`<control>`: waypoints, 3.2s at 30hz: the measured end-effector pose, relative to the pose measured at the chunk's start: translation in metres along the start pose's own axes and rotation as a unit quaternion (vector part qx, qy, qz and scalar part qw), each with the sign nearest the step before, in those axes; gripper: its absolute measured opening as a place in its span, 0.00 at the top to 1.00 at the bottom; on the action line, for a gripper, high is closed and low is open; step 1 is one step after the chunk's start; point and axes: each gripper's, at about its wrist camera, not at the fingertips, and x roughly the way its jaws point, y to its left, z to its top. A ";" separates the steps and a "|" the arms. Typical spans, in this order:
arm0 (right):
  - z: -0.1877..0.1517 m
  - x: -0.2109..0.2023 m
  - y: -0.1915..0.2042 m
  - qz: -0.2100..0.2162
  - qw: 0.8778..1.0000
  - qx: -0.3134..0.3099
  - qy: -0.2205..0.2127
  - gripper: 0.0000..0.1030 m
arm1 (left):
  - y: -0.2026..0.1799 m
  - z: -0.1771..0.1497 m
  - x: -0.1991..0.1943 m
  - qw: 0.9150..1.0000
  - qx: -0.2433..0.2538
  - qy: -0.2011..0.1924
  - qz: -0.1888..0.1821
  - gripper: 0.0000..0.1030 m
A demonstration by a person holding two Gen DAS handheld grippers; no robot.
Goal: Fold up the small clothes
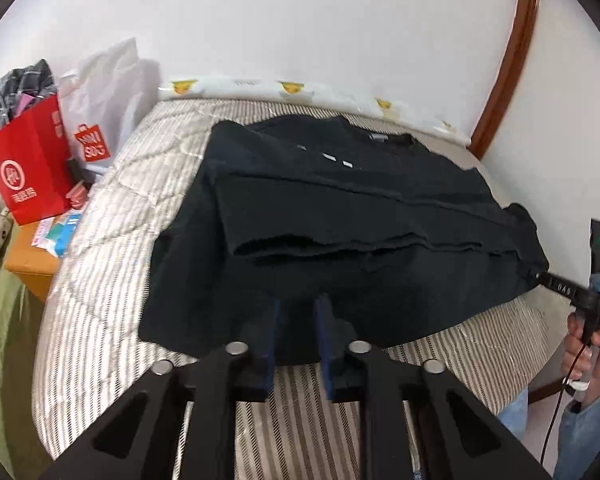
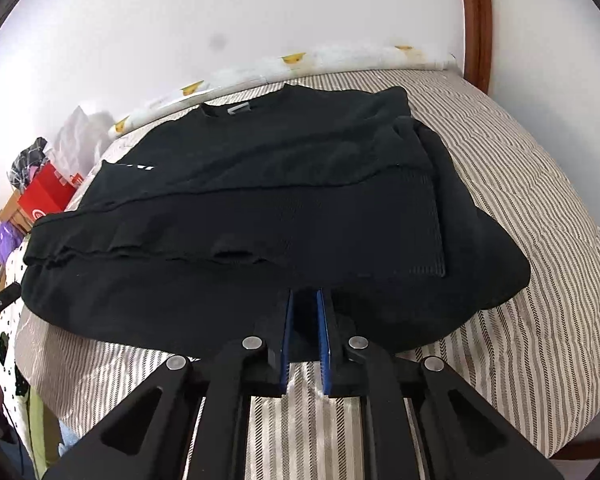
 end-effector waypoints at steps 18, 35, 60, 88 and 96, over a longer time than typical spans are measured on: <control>0.040 0.024 0.004 -0.049 0.998 -0.023 -0.014 0.99 | -0.010 0.053 0.061 0.999 0.023 0.016 -0.026 0.89; 0.153 0.085 -0.003 -0.055 0.998 0.015 -0.024 0.97 | 0.029 0.127 0.095 0.999 -0.032 0.003 0.005 0.88; 0.172 0.130 -0.016 -0.068 0.997 -0.039 0.017 0.78 | 0.042 0.133 0.110 0.999 0.007 0.036 0.039 0.89; 0.219 0.133 -0.066 -0.033 0.997 0.044 -0.045 0.83 | 0.031 0.210 0.187 0.996 -0.037 0.021 0.081 0.90; 0.216 0.163 -0.076 -0.050 0.997 0.050 -0.004 0.80 | 0.047 0.204 0.204 0.994 -0.061 0.059 0.074 0.84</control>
